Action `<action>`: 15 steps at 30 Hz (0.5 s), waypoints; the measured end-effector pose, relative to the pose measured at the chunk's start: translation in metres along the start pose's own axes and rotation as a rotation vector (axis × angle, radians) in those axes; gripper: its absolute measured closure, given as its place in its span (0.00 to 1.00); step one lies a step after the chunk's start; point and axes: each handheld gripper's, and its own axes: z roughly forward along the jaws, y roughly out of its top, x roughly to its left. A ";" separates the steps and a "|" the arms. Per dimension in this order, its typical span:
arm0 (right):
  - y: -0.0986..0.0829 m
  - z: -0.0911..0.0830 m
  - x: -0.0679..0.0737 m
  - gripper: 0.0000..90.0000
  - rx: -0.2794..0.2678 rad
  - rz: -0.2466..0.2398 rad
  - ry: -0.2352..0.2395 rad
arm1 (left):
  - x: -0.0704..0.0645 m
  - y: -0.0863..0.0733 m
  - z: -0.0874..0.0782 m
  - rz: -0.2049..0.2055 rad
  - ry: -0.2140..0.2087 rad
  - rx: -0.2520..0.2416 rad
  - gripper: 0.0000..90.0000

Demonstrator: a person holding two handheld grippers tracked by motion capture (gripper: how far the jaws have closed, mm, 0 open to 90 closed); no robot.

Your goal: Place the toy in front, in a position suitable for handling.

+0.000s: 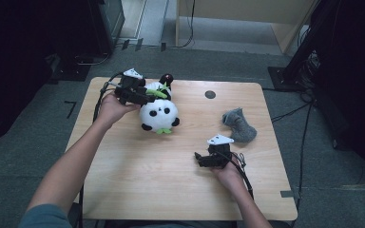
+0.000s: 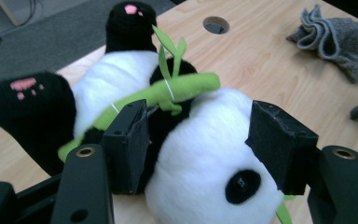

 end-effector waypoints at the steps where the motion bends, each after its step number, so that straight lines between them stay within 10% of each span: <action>1: 0.000 0.000 0.000 0.13 0.000 0.000 0.000 | 0.001 0.002 0.001 0.006 0.006 0.003 0.42; 15: -0.001 -0.001 0.001 0.13 0.000 0.008 -0.008 | 0.015 0.019 0.032 0.013 -0.009 0.026 0.43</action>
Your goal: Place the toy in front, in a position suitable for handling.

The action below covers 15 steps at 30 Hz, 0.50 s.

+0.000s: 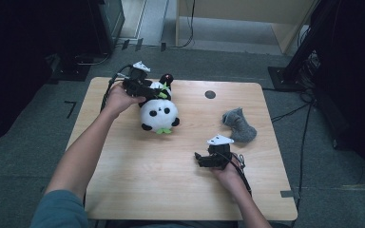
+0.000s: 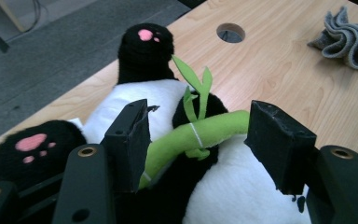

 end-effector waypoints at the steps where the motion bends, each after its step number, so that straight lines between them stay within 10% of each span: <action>1: 0.000 0.000 0.000 0.13 0.000 0.001 -0.001 | 0.000 -0.001 0.003 0.009 -0.004 0.011 0.42; 15: -0.001 -0.001 0.001 0.13 -0.001 0.006 -0.002 | -0.001 -0.009 0.030 0.026 0.011 -0.003 0.34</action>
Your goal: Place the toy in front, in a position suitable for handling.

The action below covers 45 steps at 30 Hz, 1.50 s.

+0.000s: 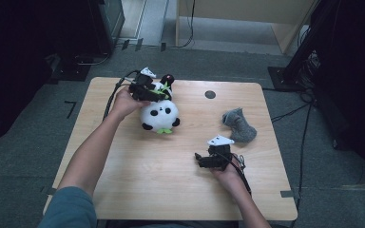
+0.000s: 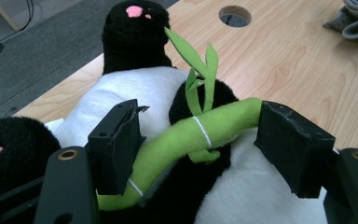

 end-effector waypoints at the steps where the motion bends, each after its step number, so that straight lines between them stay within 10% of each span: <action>1: 0.000 0.000 0.000 0.13 0.000 0.000 0.000 | 0.000 -0.001 0.001 -0.003 -0.002 -0.005 0.35; 7: 0.000 0.000 0.000 0.13 0.000 -0.001 0.000 | -0.015 -0.019 0.003 0.082 0.123 -0.095 0.45; 17: 0.000 0.000 0.000 0.13 0.000 -0.002 0.000 | -0.008 -0.015 -0.005 0.038 0.099 -0.052 0.80; 25: 0.000 0.000 0.000 0.13 0.000 -0.001 0.000 | -0.005 -0.012 -0.021 -0.037 0.078 -0.052 0.84; 32: 0.000 0.000 0.000 0.13 0.000 -0.003 0.000 | -0.011 -0.011 -0.042 -0.068 0.019 0.012 0.85; 45: 0.000 -0.003 -0.003 0.15 0.015 -0.013 0.013 | -0.071 -0.028 -0.074 -0.074 -0.175 -0.031 0.86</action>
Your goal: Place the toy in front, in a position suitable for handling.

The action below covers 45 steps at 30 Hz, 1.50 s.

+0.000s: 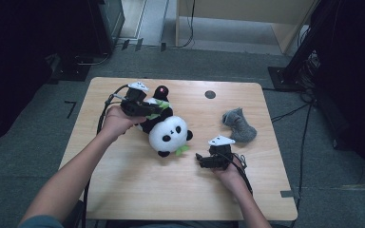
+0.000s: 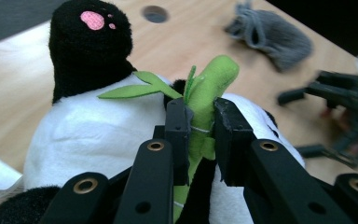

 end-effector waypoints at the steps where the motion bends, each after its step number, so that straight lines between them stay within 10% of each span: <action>1: 0.000 0.000 0.000 0.15 0.000 0.000 0.000 | -0.006 -0.003 -0.001 0.002 -0.015 -0.003 0.86; 8: 0.002 -0.006 -0.010 0.15 0.042 0.034 0.022 | -0.034 -0.026 -0.002 -0.035 -0.102 -0.014 0.86; 14: 0.004 -0.011 -0.013 0.15 0.020 0.053 0.024 | -0.039 -0.042 0.011 -0.063 -0.090 -0.051 0.85; 22: 0.011 -0.018 -0.014 0.15 -0.007 0.062 0.047 | -0.054 -0.043 0.016 0.047 0.015 -0.026 0.71; 31: 0.018 -0.032 -0.014 0.25 -0.042 0.038 0.079 | -0.050 -0.045 0.008 -0.033 -0.017 -0.076 0.44; 45: 0.027 -0.044 -0.010 0.48 -0.090 -0.010 0.090 | -0.061 -0.079 -0.036 -0.050 0.106 -0.161 0.53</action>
